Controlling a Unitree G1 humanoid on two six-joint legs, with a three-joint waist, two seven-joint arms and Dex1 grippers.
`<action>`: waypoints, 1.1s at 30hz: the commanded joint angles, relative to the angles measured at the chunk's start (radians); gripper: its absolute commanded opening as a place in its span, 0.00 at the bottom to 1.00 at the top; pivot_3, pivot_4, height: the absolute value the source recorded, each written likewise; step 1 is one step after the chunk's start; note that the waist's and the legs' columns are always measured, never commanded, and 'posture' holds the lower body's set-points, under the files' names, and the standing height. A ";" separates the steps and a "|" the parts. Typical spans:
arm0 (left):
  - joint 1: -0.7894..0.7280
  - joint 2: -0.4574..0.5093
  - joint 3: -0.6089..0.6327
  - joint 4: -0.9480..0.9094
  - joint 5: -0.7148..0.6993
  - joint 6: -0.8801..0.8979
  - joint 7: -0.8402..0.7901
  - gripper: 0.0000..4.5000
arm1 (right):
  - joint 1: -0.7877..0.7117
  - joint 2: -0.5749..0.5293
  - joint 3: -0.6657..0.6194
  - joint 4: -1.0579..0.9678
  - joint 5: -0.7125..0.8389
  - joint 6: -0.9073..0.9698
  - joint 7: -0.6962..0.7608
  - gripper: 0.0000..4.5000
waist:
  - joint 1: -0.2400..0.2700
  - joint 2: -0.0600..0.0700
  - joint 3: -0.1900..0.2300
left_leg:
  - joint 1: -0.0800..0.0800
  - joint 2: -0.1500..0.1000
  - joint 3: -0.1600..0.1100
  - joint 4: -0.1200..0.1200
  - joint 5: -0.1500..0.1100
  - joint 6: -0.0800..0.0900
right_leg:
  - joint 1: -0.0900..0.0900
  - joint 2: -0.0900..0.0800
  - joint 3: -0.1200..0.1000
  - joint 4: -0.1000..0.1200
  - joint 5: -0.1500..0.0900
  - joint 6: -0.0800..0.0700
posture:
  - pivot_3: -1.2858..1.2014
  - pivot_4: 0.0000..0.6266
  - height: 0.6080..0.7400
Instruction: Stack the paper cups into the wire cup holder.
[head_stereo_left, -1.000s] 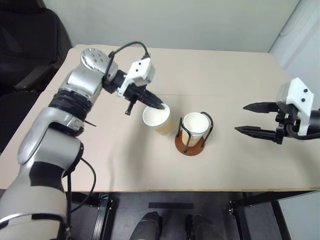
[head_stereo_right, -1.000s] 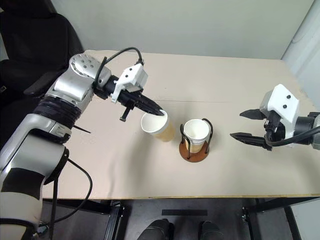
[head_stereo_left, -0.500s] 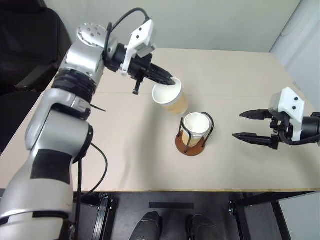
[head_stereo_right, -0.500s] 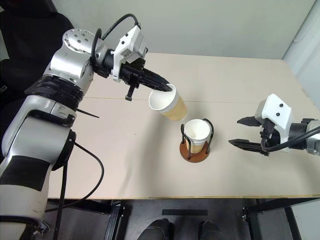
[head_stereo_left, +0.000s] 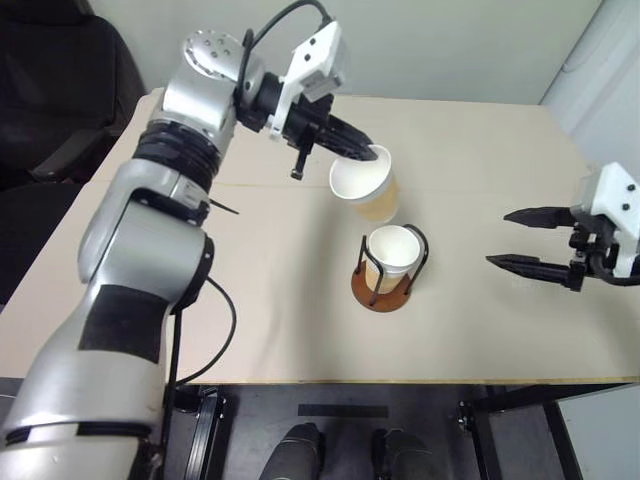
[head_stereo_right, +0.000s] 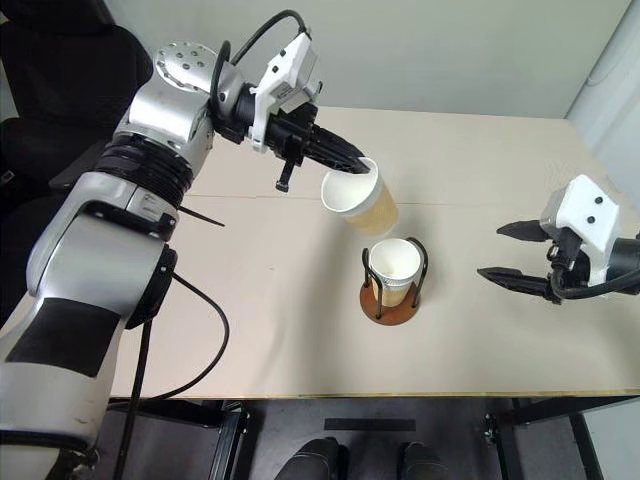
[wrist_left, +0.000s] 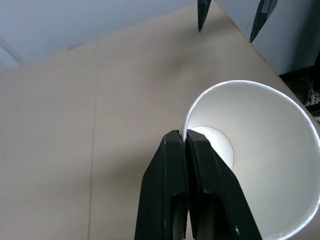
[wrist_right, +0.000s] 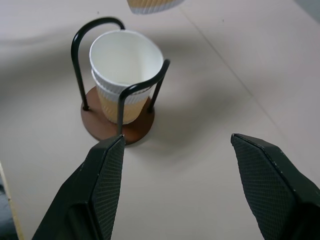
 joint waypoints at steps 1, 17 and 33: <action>-0.045 -0.017 0.033 0.002 0.007 -0.015 -0.029 0.02 | 0.013 -0.015 -0.064 -0.038 0.011 0.008 -0.006 0.76 | 0.000 0.000 0.000 | 0.000 0.000 0.001 0.000 0.000 0.000 | 0.000 0.000 0.000 0.000 0.000 0.000 | 0.52 0.24 1.00; -0.025 -0.099 0.032 -0.001 0.005 0.008 -0.029 0.02 | 0.084 0.001 -0.144 -0.126 0.052 0.081 -0.060 0.76 | 0.004 0.000 0.000 | 0.000 0.000 0.005 0.001 0.000 0.001 | 0.000 0.000 0.003 0.001 0.001 0.002 | 0.52 0.24 1.00; 0.028 -0.070 -0.051 -0.064 -0.035 0.032 -0.029 0.02 | 0.088 -0.001 -0.143 -0.131 0.071 0.093 -0.079 0.76 | 0.006 0.000 0.000 | 0.000 0.000 0.006 0.002 0.000 0.002 | -0.001 0.000 0.003 0.001 0.001 0.003 | 0.52 0.24 1.00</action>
